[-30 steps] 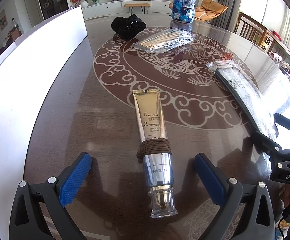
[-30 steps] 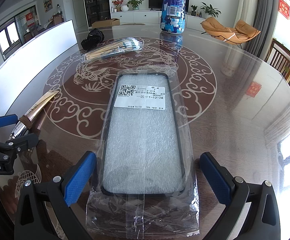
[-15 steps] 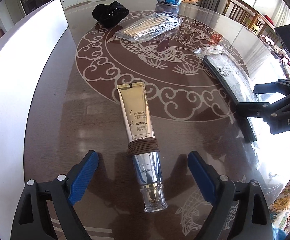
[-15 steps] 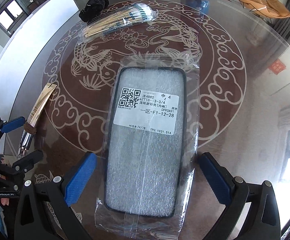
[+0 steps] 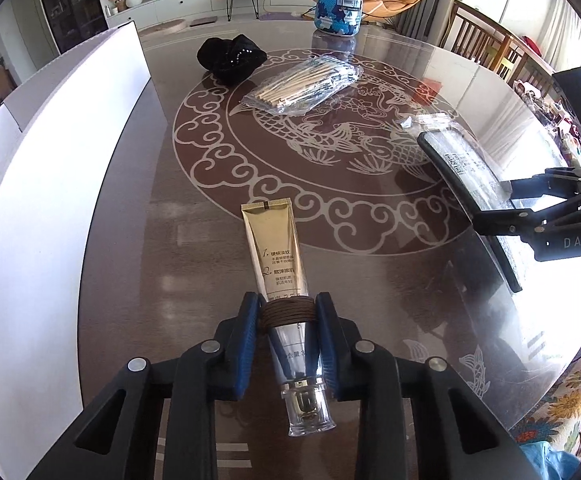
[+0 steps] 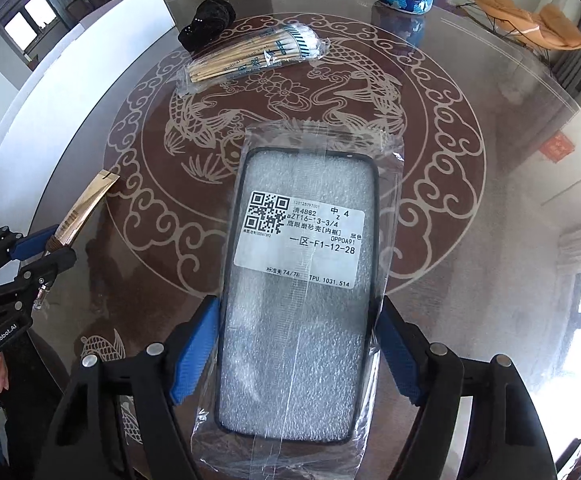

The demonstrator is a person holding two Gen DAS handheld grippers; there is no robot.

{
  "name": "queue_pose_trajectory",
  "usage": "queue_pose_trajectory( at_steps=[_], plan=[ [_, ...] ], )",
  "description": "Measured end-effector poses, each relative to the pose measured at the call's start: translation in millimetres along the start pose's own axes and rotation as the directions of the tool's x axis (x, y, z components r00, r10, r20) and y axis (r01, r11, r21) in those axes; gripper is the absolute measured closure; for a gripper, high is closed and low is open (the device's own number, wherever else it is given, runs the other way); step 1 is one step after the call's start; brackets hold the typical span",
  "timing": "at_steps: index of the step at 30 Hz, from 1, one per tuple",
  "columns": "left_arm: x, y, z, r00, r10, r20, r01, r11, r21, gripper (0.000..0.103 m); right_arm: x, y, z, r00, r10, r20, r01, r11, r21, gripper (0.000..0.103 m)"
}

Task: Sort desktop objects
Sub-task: 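Lift the gold tube with left gripper while right gripper lifts the phone case, then carry both items over the cardboard box and open both grippers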

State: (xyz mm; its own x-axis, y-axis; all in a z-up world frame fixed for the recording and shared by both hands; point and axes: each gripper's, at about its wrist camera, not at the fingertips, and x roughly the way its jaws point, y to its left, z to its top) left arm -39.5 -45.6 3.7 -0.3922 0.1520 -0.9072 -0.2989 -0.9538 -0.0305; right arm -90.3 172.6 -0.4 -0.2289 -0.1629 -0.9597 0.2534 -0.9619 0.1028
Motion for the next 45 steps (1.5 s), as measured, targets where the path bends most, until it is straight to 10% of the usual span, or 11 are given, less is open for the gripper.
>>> queue_pose_trajectory(
  at_steps=[19, 27, 34, 39, 45],
  plan=[
    [-50, 26, -8, 0.994, -0.067, 0.082, 0.074, 0.994, -0.085, 0.075, -23, 30, 12, 1.000, 0.023, 0.020, -0.021, 0.996, -0.087, 0.027],
    [-137, 123, 17, 0.982, 0.050, 0.182, -0.015, 0.981, -0.191, 0.075, -80, 130, 97, 0.985, 0.091, 0.144, -0.052, 0.966, -0.253, 0.027],
    [-165, 238, 20, 0.963, 0.216, 0.159, -0.154, 0.930, -0.335, 0.075, -111, 268, 176, 0.931, 0.274, 0.242, -0.157, 0.898, -0.412, 0.027],
    [-141, 299, 15, 0.962, 0.250, 0.109, -0.184, 0.891, -0.416, 0.075, -76, 350, 223, 0.903, 0.364, 0.227, -0.233, 0.860, -0.453, 0.026],
    [-93, 339, 8, 0.974, 0.225, 0.035, -0.185, 0.870, -0.456, 0.075, 5, 400, 255, 0.924, 0.359, 0.135, -0.275, 0.865, -0.420, 0.026]
  ],
)
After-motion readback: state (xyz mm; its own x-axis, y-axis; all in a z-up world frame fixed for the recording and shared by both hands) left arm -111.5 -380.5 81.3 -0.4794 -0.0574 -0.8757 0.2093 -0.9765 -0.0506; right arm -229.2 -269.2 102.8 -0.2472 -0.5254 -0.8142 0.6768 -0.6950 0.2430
